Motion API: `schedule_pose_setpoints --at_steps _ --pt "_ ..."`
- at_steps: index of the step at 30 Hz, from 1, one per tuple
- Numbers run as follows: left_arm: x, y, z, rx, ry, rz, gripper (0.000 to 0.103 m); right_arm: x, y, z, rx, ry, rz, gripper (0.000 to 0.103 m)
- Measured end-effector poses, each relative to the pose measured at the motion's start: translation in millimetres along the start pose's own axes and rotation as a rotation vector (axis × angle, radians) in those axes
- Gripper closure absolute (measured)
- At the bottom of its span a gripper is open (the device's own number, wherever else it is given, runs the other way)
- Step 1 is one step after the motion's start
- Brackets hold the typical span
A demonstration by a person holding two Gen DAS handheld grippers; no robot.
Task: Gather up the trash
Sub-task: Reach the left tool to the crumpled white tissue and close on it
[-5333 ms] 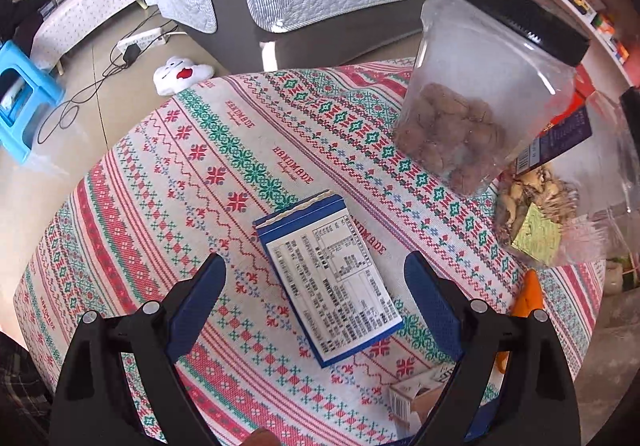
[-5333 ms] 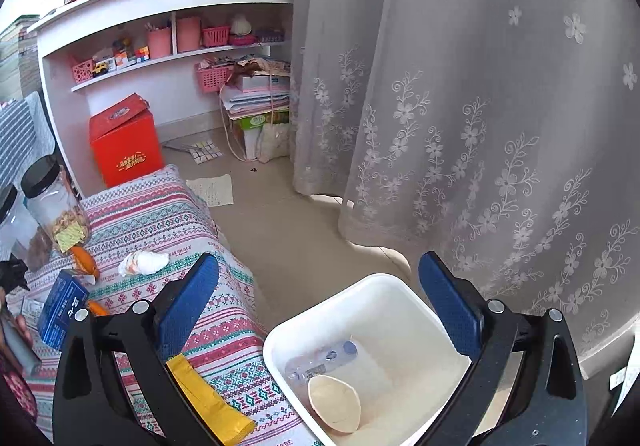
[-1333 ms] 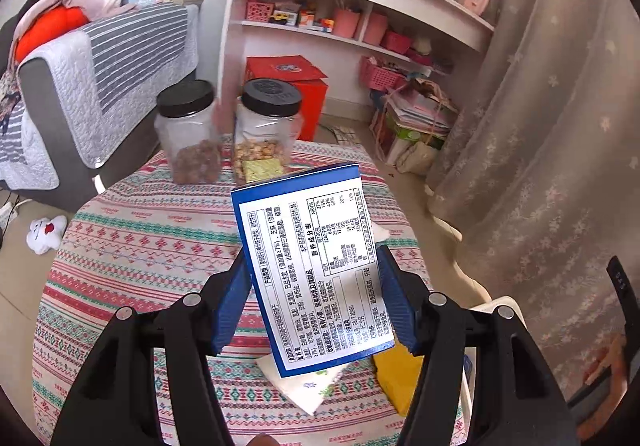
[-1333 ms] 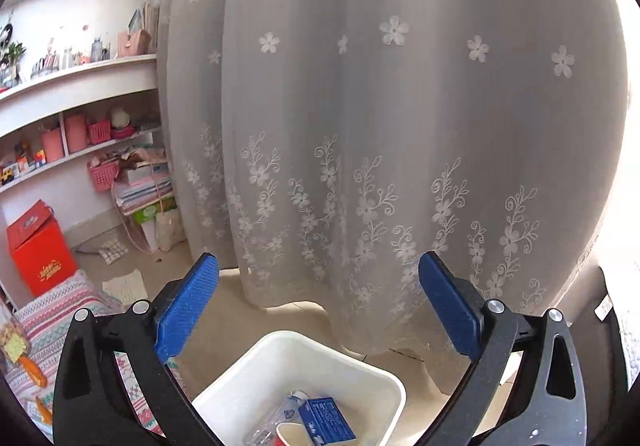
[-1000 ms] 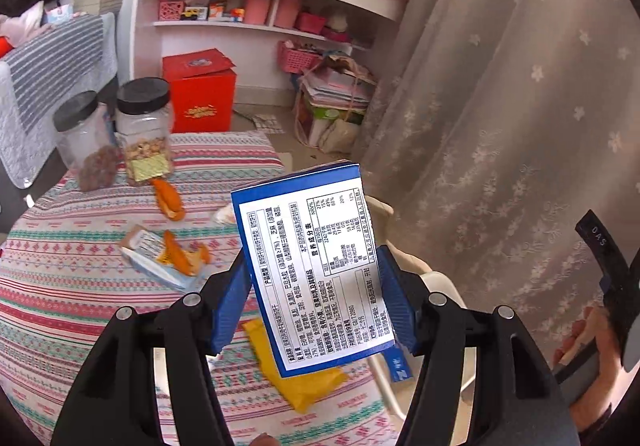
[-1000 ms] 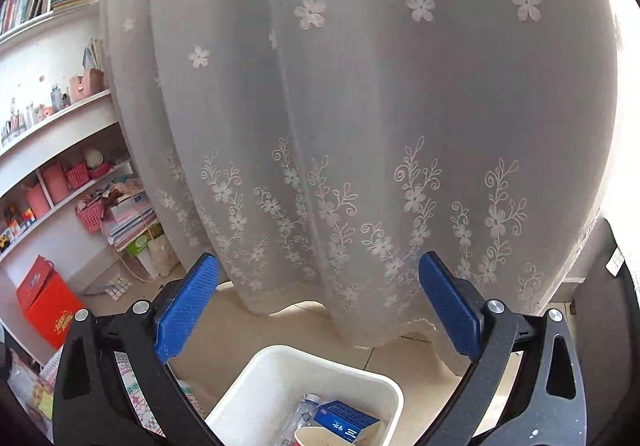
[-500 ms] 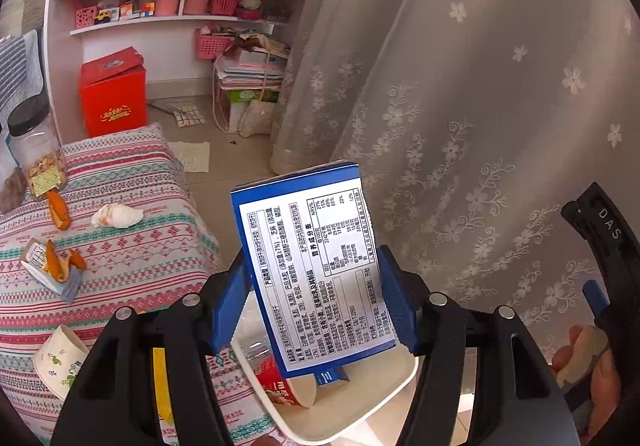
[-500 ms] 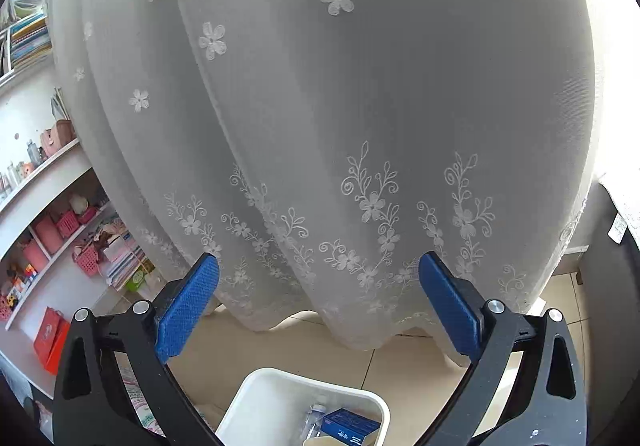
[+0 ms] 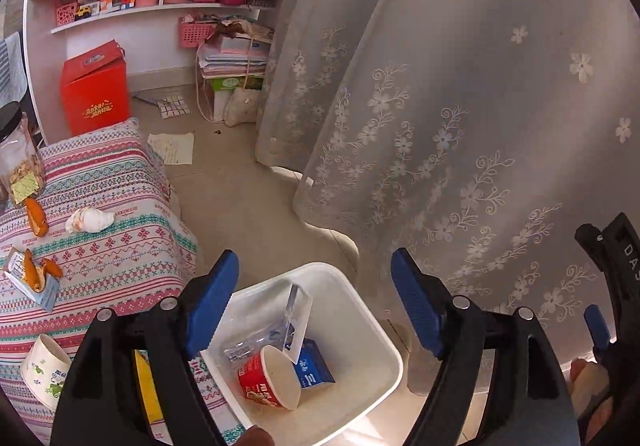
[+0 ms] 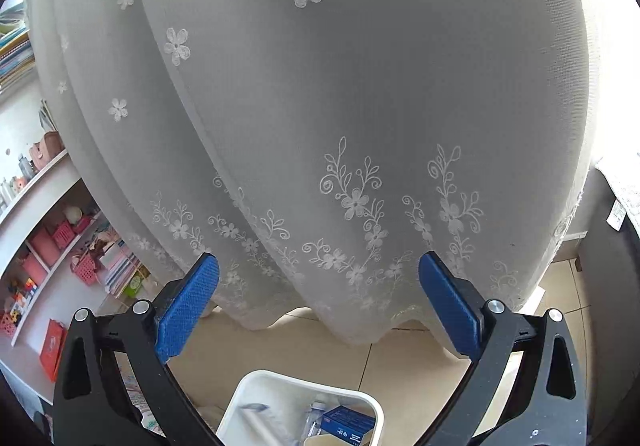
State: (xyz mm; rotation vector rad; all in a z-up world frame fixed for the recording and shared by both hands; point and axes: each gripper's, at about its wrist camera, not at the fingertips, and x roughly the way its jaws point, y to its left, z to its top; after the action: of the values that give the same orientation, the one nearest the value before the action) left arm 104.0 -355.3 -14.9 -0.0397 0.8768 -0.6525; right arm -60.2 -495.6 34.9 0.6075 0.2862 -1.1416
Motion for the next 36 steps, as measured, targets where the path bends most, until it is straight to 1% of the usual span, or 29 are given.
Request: schedule_pose_setpoints --at_steps 3,6,9,13,17,20,22,26,29,32,36 --pt "-9.0 15.7 -3.6 0.003 0.028 0.033 0.024 -1.4 9.2 -5.9 -0.035 0.026 0.031 0.007" --pt "-27.0 35.5 -7.5 0.054 0.021 0.116 0.02 -1.6 24.1 -14.0 -0.096 0.067 0.071 0.007" --pt "-41.9 61.1 -8.4 0.069 0.044 0.18 0.02 0.0 42.7 -24.6 -0.169 0.129 0.121 0.007" --pt "-59.8 91.1 -15.5 0.111 0.103 0.273 0.02 0.9 75.3 -48.3 -0.323 0.229 0.205 0.007" --pt "-81.5 123.6 -36.6 0.155 0.183 0.368 0.02 -6.4 102.5 -72.2 -0.446 0.296 0.281 0.007" --pt "-99.4 153.7 -61.9 0.137 0.262 0.417 0.019 -11.9 117.8 -86.9 -0.501 0.348 0.331 0.007" --pt "-110.0 175.7 -82.4 0.095 0.321 0.46 0.019 -13.7 126.9 -96.8 -0.526 0.388 0.357 0.007" --pt "-120.1 218.0 -132.6 -0.031 0.48 0.474 0.019 -20.1 142.7 -115.8 -0.57 0.438 0.392 0.007" --pt "-118.7 237.4 -168.7 -0.066 0.576 0.483 0.02 -23.6 155.0 -132.0 -0.606 0.481 0.419 0.007" --pt "-114.1 247.6 -192.4 -0.085 0.638 0.476 0.02 -26.6 164.2 -148.2 -0.637 0.531 0.449 0.007" --pt "-105.3 250.0 -208.5 -0.072 0.676 0.44 0.02 -25.8 174.6 -170.2 -0.654 0.626 0.478 0.007"
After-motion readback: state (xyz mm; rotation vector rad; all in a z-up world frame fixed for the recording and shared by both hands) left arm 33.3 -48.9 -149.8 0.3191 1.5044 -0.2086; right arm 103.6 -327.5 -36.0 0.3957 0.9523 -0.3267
